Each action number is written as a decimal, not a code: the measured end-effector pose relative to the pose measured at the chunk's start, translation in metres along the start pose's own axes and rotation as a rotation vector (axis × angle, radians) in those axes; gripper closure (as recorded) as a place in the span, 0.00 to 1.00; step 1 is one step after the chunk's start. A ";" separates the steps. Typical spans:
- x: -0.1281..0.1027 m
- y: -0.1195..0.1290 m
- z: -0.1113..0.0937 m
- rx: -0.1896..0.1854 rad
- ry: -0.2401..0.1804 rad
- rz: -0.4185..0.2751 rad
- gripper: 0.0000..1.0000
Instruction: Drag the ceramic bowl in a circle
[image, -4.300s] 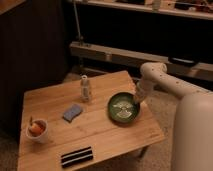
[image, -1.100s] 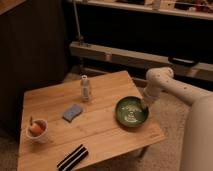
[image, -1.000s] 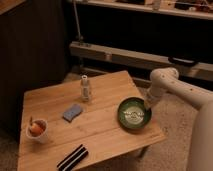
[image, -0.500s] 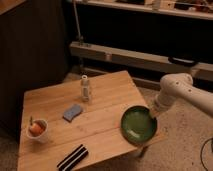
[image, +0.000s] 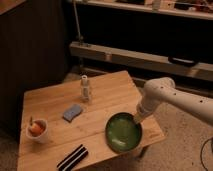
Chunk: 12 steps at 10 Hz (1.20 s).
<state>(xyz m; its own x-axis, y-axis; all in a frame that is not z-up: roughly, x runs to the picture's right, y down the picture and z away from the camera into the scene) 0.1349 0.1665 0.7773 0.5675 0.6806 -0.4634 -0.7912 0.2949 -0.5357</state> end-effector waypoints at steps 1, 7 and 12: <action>-0.012 0.012 0.006 -0.014 -0.005 -0.017 1.00; -0.098 0.033 0.028 -0.054 -0.060 -0.030 1.00; -0.153 -0.049 0.028 0.044 -0.034 0.052 1.00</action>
<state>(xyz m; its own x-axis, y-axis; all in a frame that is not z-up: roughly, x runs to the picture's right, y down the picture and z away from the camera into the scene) 0.0802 0.0672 0.8940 0.5176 0.7179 -0.4655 -0.8293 0.2869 -0.4796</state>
